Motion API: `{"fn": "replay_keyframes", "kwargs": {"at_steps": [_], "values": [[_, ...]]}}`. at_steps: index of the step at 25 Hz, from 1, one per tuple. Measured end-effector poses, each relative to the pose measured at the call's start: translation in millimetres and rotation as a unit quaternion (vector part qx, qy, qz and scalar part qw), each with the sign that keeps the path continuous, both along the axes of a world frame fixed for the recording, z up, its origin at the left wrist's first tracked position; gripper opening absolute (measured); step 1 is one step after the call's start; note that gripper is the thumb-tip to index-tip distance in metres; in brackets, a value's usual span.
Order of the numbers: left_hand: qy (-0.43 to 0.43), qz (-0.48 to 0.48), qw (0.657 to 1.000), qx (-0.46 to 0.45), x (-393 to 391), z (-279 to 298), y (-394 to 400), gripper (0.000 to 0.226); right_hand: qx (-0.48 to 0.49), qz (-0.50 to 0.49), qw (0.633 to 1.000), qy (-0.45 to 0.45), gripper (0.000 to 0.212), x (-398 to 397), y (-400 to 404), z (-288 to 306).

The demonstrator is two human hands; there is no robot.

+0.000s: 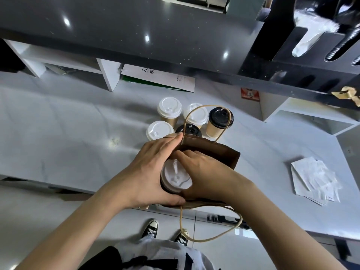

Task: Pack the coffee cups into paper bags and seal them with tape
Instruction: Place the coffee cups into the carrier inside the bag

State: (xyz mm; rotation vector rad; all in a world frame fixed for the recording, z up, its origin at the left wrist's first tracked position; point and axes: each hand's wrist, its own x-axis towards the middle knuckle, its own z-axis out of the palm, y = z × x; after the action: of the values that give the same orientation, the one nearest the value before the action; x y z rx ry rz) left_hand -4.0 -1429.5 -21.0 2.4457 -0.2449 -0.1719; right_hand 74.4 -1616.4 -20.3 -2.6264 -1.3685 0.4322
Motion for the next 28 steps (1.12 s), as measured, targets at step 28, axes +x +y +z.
{"fn": "replay_keyframes", "kwargs": {"at_steps": [28], "values": [[-0.027,-0.008,1.0,0.003,-2.9,2.5,-2.1,0.139,-0.075,0.068,0.994,-0.033,0.082,9.1,27.3,-38.8]]}}
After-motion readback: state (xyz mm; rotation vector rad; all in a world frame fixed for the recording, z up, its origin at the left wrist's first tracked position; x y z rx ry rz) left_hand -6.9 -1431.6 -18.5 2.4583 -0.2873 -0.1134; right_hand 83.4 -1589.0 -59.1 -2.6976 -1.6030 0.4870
